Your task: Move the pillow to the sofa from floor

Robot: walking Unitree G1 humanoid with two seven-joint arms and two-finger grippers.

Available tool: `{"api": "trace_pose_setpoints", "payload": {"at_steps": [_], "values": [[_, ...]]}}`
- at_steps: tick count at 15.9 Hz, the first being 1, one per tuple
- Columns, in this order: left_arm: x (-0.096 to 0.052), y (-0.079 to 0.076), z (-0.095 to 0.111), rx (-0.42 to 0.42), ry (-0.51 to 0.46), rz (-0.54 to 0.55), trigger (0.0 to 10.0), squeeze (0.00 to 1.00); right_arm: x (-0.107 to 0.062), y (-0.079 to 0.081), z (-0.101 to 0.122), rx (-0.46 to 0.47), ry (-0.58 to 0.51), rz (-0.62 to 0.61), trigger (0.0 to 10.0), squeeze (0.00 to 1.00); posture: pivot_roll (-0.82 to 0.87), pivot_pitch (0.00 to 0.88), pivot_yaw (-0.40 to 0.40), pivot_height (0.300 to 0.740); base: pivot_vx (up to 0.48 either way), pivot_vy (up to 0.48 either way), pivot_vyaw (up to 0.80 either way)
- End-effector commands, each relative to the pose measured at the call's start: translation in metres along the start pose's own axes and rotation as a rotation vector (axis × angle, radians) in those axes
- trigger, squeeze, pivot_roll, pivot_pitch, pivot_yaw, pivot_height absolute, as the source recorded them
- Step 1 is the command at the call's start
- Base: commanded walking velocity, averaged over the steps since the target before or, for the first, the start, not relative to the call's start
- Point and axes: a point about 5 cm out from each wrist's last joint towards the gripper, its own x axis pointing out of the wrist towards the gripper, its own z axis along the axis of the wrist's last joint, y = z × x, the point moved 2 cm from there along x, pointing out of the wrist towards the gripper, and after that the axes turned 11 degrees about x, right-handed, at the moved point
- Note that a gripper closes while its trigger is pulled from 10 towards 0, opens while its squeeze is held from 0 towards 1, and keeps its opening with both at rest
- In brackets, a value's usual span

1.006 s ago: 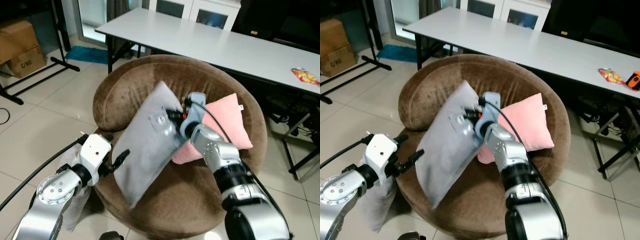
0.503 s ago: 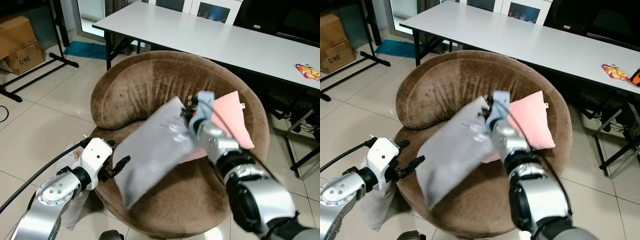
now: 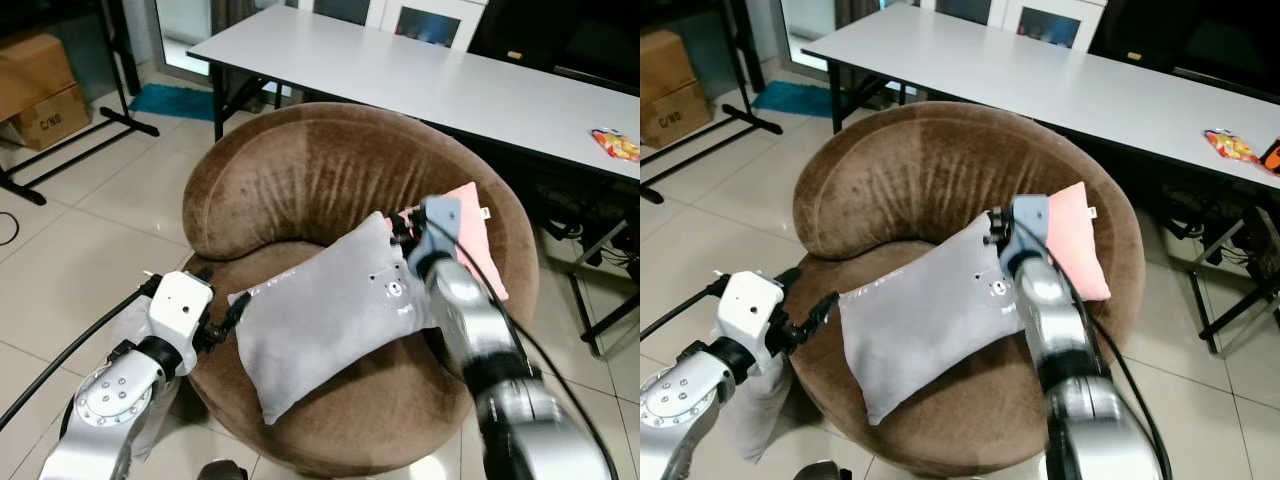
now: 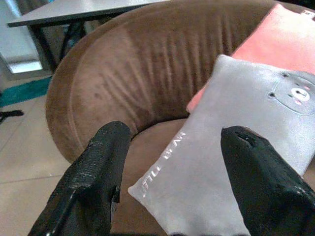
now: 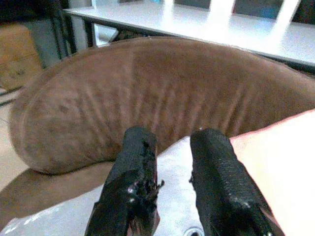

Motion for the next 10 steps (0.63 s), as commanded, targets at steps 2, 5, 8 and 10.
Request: {"api": "trace_pose_setpoints", "payload": {"at_steps": [2, 5, 8, 10], "values": [[-0.003, 0.002, 0.004, -0.002, -0.015, 0.063, 10.0, 0.0, -0.019, 0.014, 0.011, -0.031, -0.057, 0.075, 10.0, 0.0, 0.04, 0.0, -0.117, 0.74, 0.0, 0.157, 0.0], [-0.004, 0.002, 0.004, -0.013, -0.014, 0.089, 10.0, 0.0, -0.035, 0.021, 0.006, -0.034, -0.025, 0.144, 10.0, 0.0, 0.04, 0.0, -0.12, 0.74, 0.0, 0.316, 0.0], [-0.003, 0.003, 0.004, -0.015, -0.01, 0.105, 10.0, 0.0, -0.044, 0.021, 0.01, -0.053, -0.01, 0.15, 10.0, 0.0, 0.04, 0.0, -0.126, 0.74, 0.0, 0.327, 0.45], [-0.002, 0.004, 0.004, -0.015, -0.01, 0.111, 10.0, 0.0, -0.045, 0.021, 0.011, -0.059, -0.004, 0.152, 10.0, 0.0, 0.04, 0.0, -0.128, 0.74, 0.0, 0.347, 0.8]]}}
